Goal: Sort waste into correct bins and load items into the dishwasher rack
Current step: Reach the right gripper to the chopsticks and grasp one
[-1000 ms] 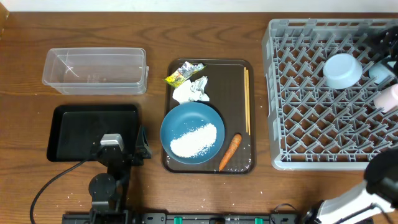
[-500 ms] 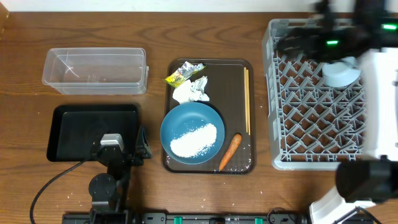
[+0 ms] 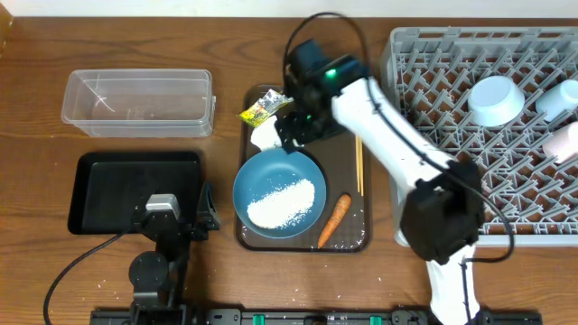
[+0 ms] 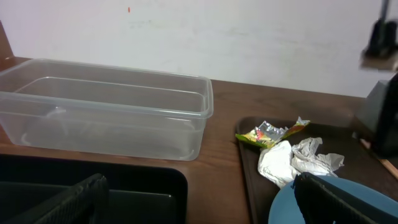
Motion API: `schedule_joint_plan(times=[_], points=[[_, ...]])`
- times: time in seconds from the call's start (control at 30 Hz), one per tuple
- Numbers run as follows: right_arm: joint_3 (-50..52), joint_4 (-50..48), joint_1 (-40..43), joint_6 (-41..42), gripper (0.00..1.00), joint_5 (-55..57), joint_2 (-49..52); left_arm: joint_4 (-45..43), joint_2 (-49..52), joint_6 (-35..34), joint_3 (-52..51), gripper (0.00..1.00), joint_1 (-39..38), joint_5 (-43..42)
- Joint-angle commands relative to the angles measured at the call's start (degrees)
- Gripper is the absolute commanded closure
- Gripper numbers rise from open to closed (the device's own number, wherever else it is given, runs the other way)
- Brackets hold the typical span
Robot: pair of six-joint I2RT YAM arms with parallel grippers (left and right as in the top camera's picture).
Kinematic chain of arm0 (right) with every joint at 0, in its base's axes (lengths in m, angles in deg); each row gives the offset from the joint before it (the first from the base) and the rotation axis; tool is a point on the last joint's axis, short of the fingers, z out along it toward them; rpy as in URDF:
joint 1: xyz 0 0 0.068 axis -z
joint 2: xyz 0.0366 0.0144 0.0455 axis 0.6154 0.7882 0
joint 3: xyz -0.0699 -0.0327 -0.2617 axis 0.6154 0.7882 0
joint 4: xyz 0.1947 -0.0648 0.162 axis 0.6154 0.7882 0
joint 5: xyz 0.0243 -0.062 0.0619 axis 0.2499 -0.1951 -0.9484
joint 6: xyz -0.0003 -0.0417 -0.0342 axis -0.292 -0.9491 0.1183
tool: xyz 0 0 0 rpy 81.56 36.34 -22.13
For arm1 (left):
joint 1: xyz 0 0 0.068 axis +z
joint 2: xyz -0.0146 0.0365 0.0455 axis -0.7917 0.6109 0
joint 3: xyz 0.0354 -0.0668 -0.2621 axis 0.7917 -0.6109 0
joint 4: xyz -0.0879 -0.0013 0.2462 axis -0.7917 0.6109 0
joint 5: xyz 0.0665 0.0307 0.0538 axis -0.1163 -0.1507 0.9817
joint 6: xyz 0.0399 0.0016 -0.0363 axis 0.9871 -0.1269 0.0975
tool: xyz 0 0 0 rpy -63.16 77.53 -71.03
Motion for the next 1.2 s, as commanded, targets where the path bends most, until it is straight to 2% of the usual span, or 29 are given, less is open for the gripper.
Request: schedule_joint_plan(times=[0.0,0.2,0.5,0.73,0.93,1.0,1.1,1.17], points=[[-0.17,-0.74,-0.96,5.33,0.01,8.55,-0.07,0.9,-0.31,0.74,-1.55,0.03,0.31,-0.79],[-0.22,-3.93,-1.16,5.35,0.01,5.05,-0.17,0.9,-0.31,0.76,-1.55,0.03,0.31,-0.79],[-0.22,-1.95,-1.01,7.96,0.01,5.07,-0.26,0.9,-0.31,0.76,-1.55,0.03,0.31,-0.79],[-0.24,0.57,3.3,8.11,0.01,6.58,-1.01,0.9,-0.31,0.76,-1.55,0.03,0.31,-0.79],[-0.17,-2.93,8.59,8.13,0.01,7.67,-0.92,0.9,-0.31,0.76,-1.55,0.03,0.31,-0.79],[0.44,-5.05,9.88,8.13,0.21,7.67,-0.9,0.9,-0.31,0.76,-1.55,0.03,0.31,-0.79],[2.89,-9.2,10.82,8.41,0.43,6.25,-0.9,0.87,-0.31,0.76,-1.55,0.03,0.31,-0.79],[5.18,-11.47,10.91,10.75,0.48,6.14,-0.9,0.9,-0.31,0.76,-1.55,0.03,0.31,-0.79]])
